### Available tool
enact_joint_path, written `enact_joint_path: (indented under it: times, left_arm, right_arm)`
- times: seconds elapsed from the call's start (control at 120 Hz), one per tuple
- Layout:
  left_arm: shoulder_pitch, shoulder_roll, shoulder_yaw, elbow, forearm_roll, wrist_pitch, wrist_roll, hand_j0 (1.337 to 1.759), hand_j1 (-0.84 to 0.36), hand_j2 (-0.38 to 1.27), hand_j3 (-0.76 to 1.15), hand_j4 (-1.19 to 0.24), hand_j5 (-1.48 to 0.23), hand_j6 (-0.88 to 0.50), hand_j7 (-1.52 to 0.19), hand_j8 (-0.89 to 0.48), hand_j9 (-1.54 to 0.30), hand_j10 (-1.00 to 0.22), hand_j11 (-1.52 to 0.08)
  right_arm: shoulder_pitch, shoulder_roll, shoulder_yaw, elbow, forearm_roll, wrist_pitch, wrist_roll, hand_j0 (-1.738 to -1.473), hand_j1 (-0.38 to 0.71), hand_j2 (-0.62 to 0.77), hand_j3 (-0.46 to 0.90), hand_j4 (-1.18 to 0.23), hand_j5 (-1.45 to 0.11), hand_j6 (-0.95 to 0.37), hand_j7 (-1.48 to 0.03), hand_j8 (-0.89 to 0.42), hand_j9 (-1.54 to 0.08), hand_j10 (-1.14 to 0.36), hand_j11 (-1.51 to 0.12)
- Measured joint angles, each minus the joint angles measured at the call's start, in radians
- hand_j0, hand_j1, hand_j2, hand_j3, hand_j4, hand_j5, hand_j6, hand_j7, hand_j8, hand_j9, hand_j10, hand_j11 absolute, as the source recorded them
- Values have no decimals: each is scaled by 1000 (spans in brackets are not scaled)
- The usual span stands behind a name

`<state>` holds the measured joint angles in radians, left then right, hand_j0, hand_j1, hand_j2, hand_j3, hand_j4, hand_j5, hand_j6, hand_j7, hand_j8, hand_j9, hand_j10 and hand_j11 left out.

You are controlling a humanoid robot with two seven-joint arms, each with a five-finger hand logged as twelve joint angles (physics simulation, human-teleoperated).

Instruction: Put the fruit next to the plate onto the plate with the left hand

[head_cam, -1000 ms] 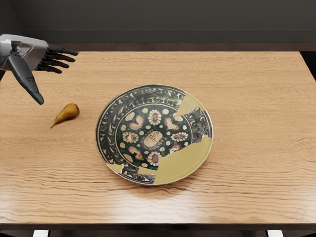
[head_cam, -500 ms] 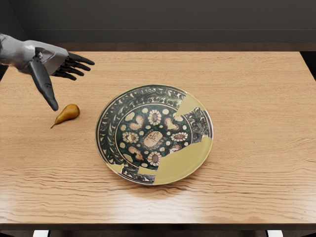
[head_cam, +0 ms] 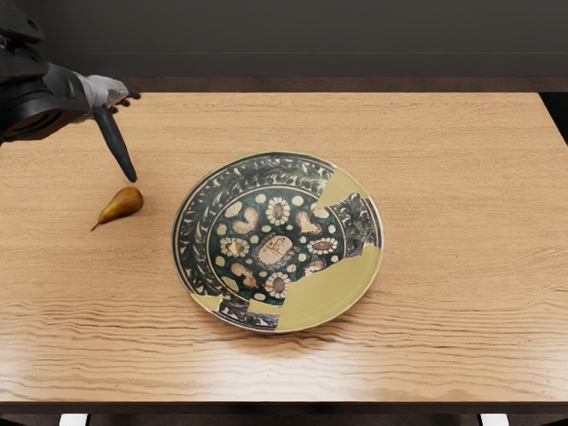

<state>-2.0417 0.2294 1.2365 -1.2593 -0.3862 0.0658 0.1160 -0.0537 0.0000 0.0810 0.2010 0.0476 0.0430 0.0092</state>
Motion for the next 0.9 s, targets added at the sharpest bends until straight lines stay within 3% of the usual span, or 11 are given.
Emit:
enact_joint_path:
  times: [0.167, 0.533, 0.658, 0.9]
  left_arm:
    - [64, -41, 3, -1, 57, 95, -1, 1658, 344, 1, 0, -4, -5, -5, -5, -4, -5, -4, -5]
    - [170, -76, -1, 3, 141, 128, -2, 1658, 342, 1, 0, -6, -8, -7, -8, -6, -8, -6, -8]
    - [227, -87, -16, 9, 137, 237, -3, 1658, 336, 2, 0, -12, -15, -12, -15, -12, -15, -12, -15]
    - [245, -85, -28, 13, 111, 305, -3, 1658, 205, 24, 0, -121, -156, -121, -156, -121, -156, -120, -156]
  right_arm:
    - [0, 0, 0, 0, 0, 0, 0, -1658, -335, -2, 0, -11, -15, -11, -15, -11, -15, -11, -15]
    - [0, 0, 0, 0, 0, 0, 0, -1658, -335, -2, 0, -11, -15, -11, -15, -11, -15, -11, -15]
    - [0, 0, 0, 0, 0, 0, 0, -1658, -335, -2, 0, -11, -15, -11, -15, -11, -15, -11, -15]
    - [0, 0, 0, 0, 0, 0, 0, -1658, -335, -2, 0, -11, -15, -11, -15, -11, -15, -11, -15]
